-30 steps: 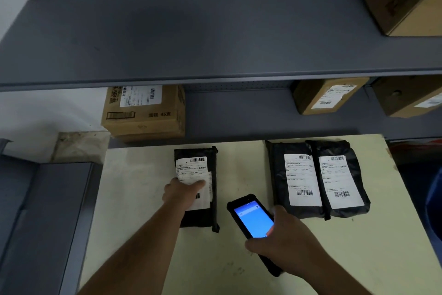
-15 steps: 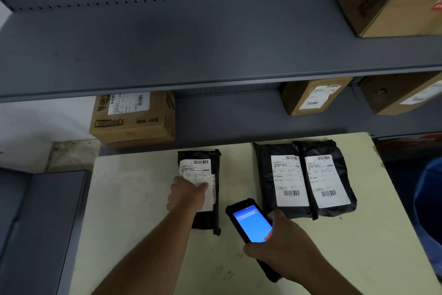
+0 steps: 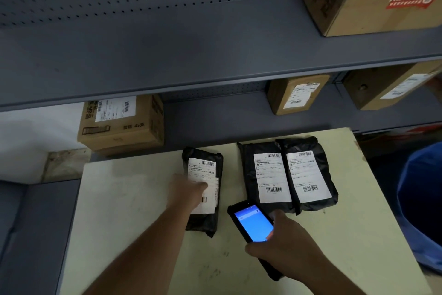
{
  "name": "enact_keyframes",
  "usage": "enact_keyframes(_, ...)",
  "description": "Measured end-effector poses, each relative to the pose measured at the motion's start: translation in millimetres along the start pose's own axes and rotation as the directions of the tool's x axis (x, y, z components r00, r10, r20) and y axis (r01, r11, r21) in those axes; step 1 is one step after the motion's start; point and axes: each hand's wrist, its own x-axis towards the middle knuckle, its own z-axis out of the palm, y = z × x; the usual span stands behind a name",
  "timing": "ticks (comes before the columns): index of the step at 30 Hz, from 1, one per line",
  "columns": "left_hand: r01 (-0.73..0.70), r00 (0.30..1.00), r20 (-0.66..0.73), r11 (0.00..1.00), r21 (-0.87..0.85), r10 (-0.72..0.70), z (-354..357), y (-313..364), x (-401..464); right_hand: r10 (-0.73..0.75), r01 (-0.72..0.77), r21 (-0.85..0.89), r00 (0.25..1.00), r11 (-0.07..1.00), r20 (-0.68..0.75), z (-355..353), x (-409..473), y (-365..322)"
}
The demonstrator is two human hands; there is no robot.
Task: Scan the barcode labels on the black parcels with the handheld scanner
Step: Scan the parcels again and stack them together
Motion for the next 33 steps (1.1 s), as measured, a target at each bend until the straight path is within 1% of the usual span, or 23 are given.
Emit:
enact_keyframes(3,0.001,0.995,0.101,0.999,-0.053,0.005,-11.2,-3.8,1.1,-0.017,0.017,-0.01,1.0,1.0,-0.009,-2.6,-2.4,1.7)
enact_keyframes(5,0.007,0.99,0.138,0.997,-0.078,0.004,-21.2,-4.9,-4.0,-0.034,0.034,-0.02,0.999,0.999,-0.009,-3.6,-5.0,0.2)
enact_keyframes(14,-0.06,0.984,0.144,0.955,-0.292,0.105,-77.3,-7.3,-28.4,-0.132,0.131,-0.086,0.991,0.988,-0.003,-6.0,-28.0,-15.3)
enact_keyframes(20,-0.14,0.979,0.066,0.875,-0.463,0.191,-113.1,-6.5,-48.8,-0.216,0.217,-0.164,0.976,0.962,0.022,-0.6,-50.9,-45.2)
enact_keyframes(24,-0.185,0.97,0.035,0.821,-0.54,0.242,-134.8,-6.6,-57.2,-0.264,0.263,-0.198,0.964,0.944,0.022,4.1,-67.2,-65.9)
enact_keyframes(33,-0.221,0.964,-0.003,0.791,-0.57,0.267,-156.5,-21.0,-61.7,-0.303,0.298,-0.215,0.953,0.93,0.009,19.9,-87.2,-84.8)
